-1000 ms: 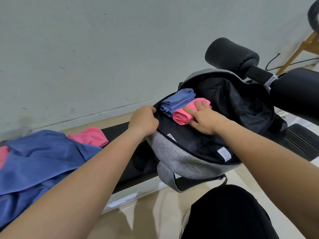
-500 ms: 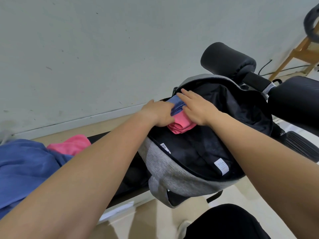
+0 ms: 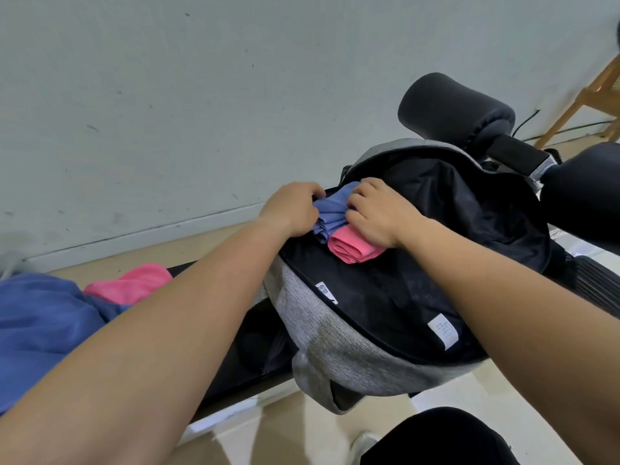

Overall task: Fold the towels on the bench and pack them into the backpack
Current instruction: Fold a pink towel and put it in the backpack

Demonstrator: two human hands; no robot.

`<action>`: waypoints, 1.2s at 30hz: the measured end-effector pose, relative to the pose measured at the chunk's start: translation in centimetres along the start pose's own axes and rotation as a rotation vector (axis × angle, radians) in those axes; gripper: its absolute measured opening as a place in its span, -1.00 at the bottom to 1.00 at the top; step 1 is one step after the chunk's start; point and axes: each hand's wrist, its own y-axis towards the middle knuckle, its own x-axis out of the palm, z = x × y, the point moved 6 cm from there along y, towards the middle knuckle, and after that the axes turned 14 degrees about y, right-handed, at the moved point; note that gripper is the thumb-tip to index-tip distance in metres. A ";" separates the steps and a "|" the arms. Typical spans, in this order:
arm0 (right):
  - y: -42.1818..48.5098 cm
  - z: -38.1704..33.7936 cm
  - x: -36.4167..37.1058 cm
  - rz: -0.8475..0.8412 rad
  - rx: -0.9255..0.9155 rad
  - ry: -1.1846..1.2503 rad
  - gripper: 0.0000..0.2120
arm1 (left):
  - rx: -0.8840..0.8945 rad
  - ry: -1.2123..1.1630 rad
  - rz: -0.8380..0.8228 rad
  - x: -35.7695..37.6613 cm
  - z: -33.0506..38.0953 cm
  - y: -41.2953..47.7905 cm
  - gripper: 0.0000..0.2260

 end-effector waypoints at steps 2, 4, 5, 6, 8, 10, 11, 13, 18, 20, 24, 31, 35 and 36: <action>0.6 -0.7 -0.6 0.048 0.030 0.143 -0.53 | -0.107 -0.034 0.006 0.3 -1.1 0.3 -0.55; 0.8 -0.9 -0.3 0.081 0.067 0.283 -0.70 | -0.148 0.017 0.006 0.5 -1.7 0.7 -0.64; 0.8 -0.9 -0.1 0.119 0.101 0.341 -0.74 | -0.145 0.045 0.012 0.5 -1.8 0.9 -0.72; 0.7 -1.0 0.3 0.155 0.135 0.382 -0.74 | -0.137 0.061 0.020 0.4 -1.8 1.0 -0.79; 0.7 -1.1 1.2 0.186 0.194 0.380 -0.64 | -0.126 0.063 0.033 -0.1 -1.8 1.3 -0.85; 0.6 -1.2 2.4 0.119 0.260 0.226 -0.48 | -0.121 0.026 0.042 -0.5 -1.9 1.6 -0.84; 0.4 -1.1 2.9 0.075 0.296 0.163 -0.38 | -0.121 0.008 0.043 -0.6 -2.0 1.7 -0.81; 0.0 -0.6 3.5 0.018 0.366 0.118 -0.21 | -0.113 -0.019 0.044 -1.0 -1.9 1.8 -0.80; 0.1 -0.6 4.3 -0.028 0.418 0.089 -0.17 | -0.056 -0.030 0.080 -1.5 -1.2 1.6 -0.77; 0.5 -0.7 4.5 -0.033 0.438 0.090 -0.18 | -0.033 -0.004 0.085 -1.4 -1.0 1.5 -0.76; 0.3 -0.9 4.6 -0.025 0.426 0.102 -0.18 | -0.021 0.005 0.106 -1.4 -0.8 1.1 -0.74; 0.2 -1.0 4.8 -0.036 0.405 0.082 -0.19 | -0.076 -0.037 0.032 -0.4 -1.8 0.9 -0.74; 0.4 -0.6 4.2 -0.061 0.392 0.139 -0.21 | -0.069 -0.061 -0.019 -0.6 -1.4 0.2 -0.77; 0.2 -0.6 3.9 -0.072 0.392 0.150 -0.22 | -0.064 -0.064 -0.025 -0.6 -1.4 -0.3 -0.77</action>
